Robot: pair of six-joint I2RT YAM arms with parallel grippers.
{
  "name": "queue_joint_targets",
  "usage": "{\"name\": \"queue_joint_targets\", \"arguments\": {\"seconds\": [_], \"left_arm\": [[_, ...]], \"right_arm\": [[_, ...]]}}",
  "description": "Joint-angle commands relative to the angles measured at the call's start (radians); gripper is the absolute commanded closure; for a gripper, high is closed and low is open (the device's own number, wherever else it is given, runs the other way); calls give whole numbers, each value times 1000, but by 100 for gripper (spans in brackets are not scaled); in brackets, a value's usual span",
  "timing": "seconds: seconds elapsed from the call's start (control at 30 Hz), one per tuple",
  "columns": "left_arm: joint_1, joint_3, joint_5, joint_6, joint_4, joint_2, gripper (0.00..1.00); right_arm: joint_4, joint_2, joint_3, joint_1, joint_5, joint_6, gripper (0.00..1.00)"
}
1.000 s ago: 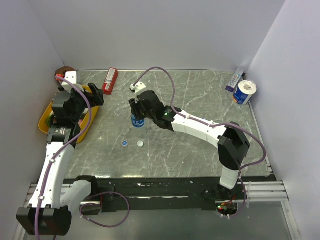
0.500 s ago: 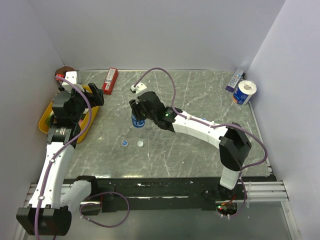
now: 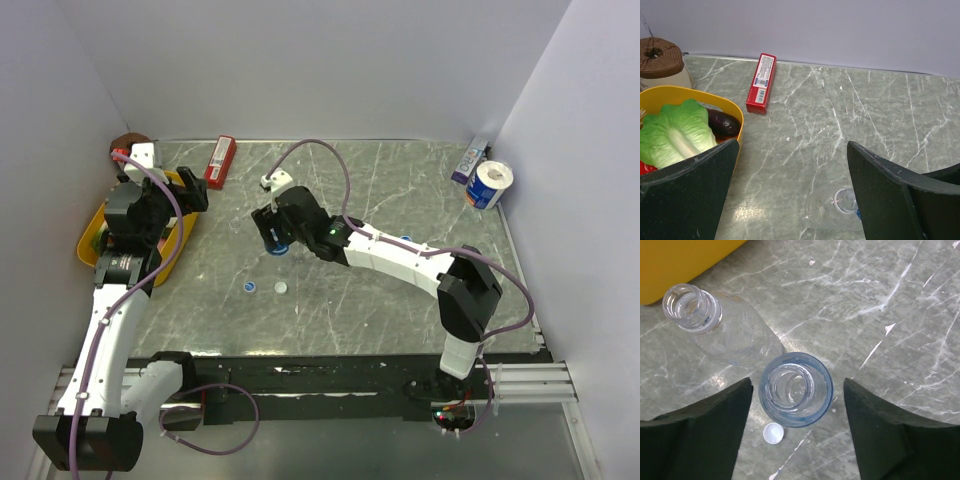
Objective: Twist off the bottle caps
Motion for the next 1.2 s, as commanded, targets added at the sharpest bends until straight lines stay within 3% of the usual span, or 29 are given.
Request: {"name": "queue_joint_targets", "arguments": {"seconds": [0.0,0.13,0.53,0.67,0.8,0.93,1.17], "left_arm": [[-5,-2,-8,3,12,-8,4],[-5,-5,-14,5,15,-11,4],[-6,-16,36,23,44,-39,4],[-20,-42,69,31,76,-64,4],[-35,-51,98,32,90,-68,4],[-41,-59,109,29,97,-68,4],[-46,-59,109,40,93,-61,4]], "right_arm": [[0,-37,37,8,23,-23,16],[0,-46,71,8,34,-34,8],[-89,-336,28,-1,126,-92,9],[-256,-461,5,-120,65,-52,13],[-556,-520,37,-278,-45,-6,16],[-724,-575,22,-409,-46,11,16],[-815,-627,-63,-535,-73,22,16]]}}
